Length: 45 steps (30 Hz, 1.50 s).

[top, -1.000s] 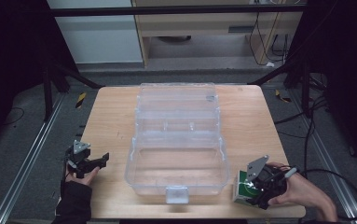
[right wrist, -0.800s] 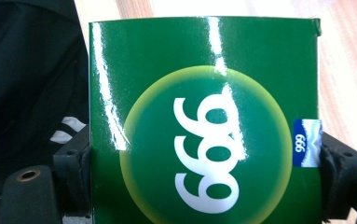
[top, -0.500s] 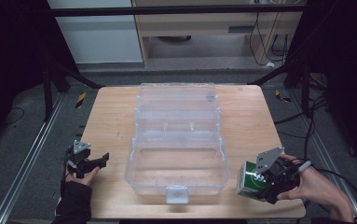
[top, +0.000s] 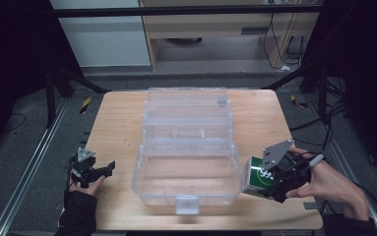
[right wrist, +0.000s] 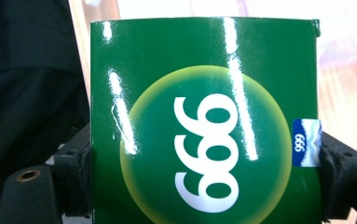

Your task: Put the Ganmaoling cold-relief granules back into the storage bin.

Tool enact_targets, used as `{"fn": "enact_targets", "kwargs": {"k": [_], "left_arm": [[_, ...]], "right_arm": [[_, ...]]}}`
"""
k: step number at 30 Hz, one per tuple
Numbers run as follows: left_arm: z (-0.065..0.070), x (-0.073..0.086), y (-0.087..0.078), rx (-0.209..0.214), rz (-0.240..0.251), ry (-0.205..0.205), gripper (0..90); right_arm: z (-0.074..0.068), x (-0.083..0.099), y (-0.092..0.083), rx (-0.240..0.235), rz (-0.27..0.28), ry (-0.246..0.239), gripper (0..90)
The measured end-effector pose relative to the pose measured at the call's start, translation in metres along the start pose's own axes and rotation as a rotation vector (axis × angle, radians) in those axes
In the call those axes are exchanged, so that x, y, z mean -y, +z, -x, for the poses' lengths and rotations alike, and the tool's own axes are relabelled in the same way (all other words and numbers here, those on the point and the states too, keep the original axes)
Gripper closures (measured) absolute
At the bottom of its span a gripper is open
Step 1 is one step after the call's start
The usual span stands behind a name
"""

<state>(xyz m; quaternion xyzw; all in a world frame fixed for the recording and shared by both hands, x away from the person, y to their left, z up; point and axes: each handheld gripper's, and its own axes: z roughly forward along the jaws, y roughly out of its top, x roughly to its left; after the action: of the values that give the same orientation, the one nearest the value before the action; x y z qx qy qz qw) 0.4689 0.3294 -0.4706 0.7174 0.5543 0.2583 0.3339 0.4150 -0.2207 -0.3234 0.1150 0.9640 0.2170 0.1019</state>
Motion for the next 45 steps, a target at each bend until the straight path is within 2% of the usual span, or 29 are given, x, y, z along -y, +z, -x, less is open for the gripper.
{"fn": "enact_targets", "kwargs": {"k": [5,11,20,28,37,45], "left_arm": [[0.000,0.000,0.000,0.000,0.000,0.000,19.8],[0.000,0.000,0.000,-0.001,0.000,0.001,19.9],[0.000,0.000,0.000,0.000,0.003,-0.001,19.8],[0.000,0.000,0.000,0.000,0.003,0.000,19.9],[0.000,0.000,0.000,0.001,0.005,0.000,19.9],[0.000,0.000,-0.001,0.001,0.004,0.000,19.9]], "right_arm": [[0.003,-0.016,-0.002,0.008,0.030,-0.017,16.2],[0.007,-0.033,0.000,0.006,0.041,-0.035,16.2],[0.010,-0.058,0.012,-0.007,0.061,-0.086,16.1],[0.012,-0.072,0.024,-0.016,0.066,-0.107,16.1],[0.012,-0.080,0.041,-0.029,0.053,-0.129,16.1],[0.011,-0.082,0.058,-0.034,-0.001,-0.144,16.1]]}}
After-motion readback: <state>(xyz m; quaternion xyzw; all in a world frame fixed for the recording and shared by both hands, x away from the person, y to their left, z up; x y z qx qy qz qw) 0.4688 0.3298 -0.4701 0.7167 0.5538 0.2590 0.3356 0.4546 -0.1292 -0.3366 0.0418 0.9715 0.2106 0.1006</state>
